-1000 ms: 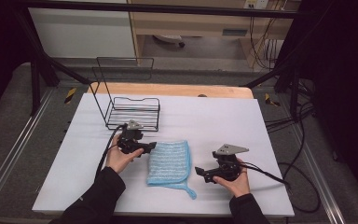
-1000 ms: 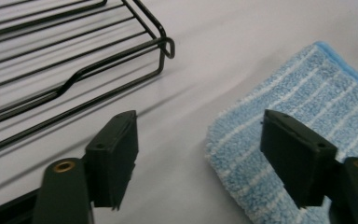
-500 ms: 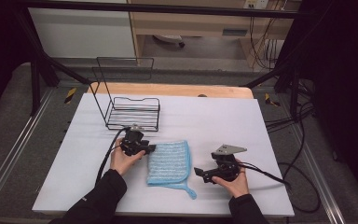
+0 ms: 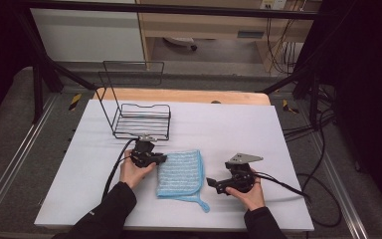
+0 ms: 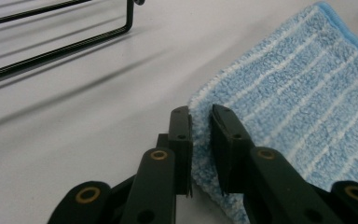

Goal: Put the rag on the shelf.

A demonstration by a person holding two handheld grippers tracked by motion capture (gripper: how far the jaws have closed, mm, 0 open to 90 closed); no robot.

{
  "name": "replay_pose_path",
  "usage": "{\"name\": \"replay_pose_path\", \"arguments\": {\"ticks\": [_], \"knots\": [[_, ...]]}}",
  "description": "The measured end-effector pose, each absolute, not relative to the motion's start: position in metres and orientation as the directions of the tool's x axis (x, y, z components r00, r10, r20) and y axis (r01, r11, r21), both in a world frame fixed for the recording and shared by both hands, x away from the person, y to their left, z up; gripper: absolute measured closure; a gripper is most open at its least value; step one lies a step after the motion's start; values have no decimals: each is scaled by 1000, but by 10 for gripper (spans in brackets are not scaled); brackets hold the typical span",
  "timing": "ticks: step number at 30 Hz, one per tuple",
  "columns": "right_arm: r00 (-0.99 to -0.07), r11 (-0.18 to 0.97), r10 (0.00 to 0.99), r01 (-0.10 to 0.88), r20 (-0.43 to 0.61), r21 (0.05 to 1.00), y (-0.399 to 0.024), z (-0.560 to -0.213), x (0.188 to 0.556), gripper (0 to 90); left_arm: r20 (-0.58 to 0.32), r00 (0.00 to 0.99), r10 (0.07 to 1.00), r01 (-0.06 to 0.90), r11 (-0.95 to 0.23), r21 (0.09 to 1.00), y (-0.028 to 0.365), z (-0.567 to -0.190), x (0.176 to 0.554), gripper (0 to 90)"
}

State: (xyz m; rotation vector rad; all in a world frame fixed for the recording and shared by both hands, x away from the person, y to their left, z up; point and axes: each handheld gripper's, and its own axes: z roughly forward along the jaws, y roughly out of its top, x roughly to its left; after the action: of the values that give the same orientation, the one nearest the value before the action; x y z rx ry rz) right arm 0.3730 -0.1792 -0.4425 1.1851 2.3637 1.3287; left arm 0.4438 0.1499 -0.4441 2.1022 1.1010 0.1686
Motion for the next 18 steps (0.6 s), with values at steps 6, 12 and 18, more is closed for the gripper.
{"name": "replay_pose_path", "arguments": {"ticks": [6,12,18], "knots": [[-662,275,720,548,209,790,-171,-438,377,6,-203,620,758,651,-352,672,149,-445,443,791],[-661,279,727,534,188,798,-155,-433,387,37,-203,622,756,647,-351,677,149,-446,442,793],[-636,263,752,533,176,804,-143,-427,409,90,-201,629,751,640,-353,682,149,-447,442,793]]}}
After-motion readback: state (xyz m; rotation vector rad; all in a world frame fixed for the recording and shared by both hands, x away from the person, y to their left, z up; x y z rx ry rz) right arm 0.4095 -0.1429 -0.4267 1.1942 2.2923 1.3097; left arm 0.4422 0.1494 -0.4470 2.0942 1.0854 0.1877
